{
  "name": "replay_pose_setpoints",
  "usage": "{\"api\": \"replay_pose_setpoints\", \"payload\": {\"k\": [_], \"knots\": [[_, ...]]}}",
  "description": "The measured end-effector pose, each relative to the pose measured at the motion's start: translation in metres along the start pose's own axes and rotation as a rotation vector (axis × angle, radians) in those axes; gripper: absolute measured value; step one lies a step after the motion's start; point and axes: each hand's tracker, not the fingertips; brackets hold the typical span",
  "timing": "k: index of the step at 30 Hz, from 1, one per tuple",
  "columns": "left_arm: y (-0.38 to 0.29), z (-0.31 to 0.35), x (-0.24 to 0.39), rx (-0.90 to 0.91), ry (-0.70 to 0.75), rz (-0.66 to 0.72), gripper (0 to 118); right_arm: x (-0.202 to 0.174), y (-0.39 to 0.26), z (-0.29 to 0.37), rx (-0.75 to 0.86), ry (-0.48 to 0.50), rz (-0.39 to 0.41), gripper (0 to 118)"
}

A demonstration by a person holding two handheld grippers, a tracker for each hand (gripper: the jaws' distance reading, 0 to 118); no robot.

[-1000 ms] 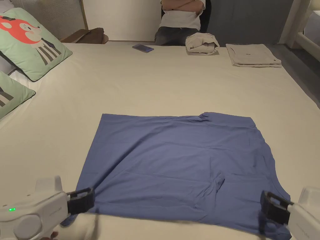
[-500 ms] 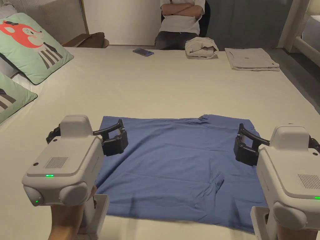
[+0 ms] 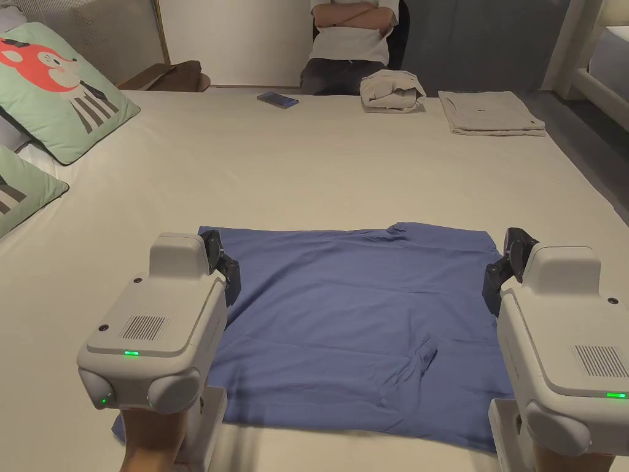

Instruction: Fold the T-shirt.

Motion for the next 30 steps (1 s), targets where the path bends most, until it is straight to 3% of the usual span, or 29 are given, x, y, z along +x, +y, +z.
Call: {"api": "replay_pose_setpoints", "payload": {"k": [3, 15, 16, 17, 18, 22, 23, 26, 28, 29, 30], "knots": [[0.002, 0.002, 0.000, -0.020, 0.005, -0.003, 0, 0.002, 0.000, 0.000, -0.003, 0.003, 0.005, 0], [-0.070, 0.012, -0.084, -0.478, 0.030, 0.089, 1, 0.004, -0.014, -0.001, -0.051, 0.026, 0.004, 0], [-0.078, 0.013, -0.092, -0.504, 0.045, 0.092, 6, 0.004, -0.015, -0.002, -0.057, 0.028, 0.004, 0], [-0.086, 0.013, -0.099, -0.552, 0.059, 0.094, 26, 0.003, -0.016, -0.002, -0.063, 0.030, 0.002, 0], [-0.093, 0.013, -0.106, -0.598, 0.082, 0.111, 66, 0.003, -0.017, -0.003, -0.065, 0.032, -0.001, 0], [-0.115, 0.016, -0.118, -0.655, 0.114, 0.171, 103, 0.001, -0.020, -0.005, -0.077, 0.033, 0.003, 0], [-0.120, 0.017, -0.119, -0.648, 0.118, 0.173, 105, 0.001, -0.021, -0.005, -0.081, 0.034, 0.001, 0], [-0.129, 0.014, -0.111, -0.683, 0.136, 0.134, 105, 0.000, -0.023, -0.007, -0.091, 0.039, -0.002, 0], [-0.137, 0.010, -0.109, -0.677, 0.126, 0.119, 94, 0.000, -0.023, -0.007, -0.096, 0.039, 0.001, 0], [-0.138, 0.008, -0.107, -0.685, 0.118, 0.106, 78, 0.000, -0.024, -0.007, -0.096, 0.040, 0.001, 0], [-0.143, 0.005, -0.108, -0.700, 0.107, 0.086, 48, 0.001, -0.024, -0.007, -0.097, 0.038, 0.002, 0]]}}
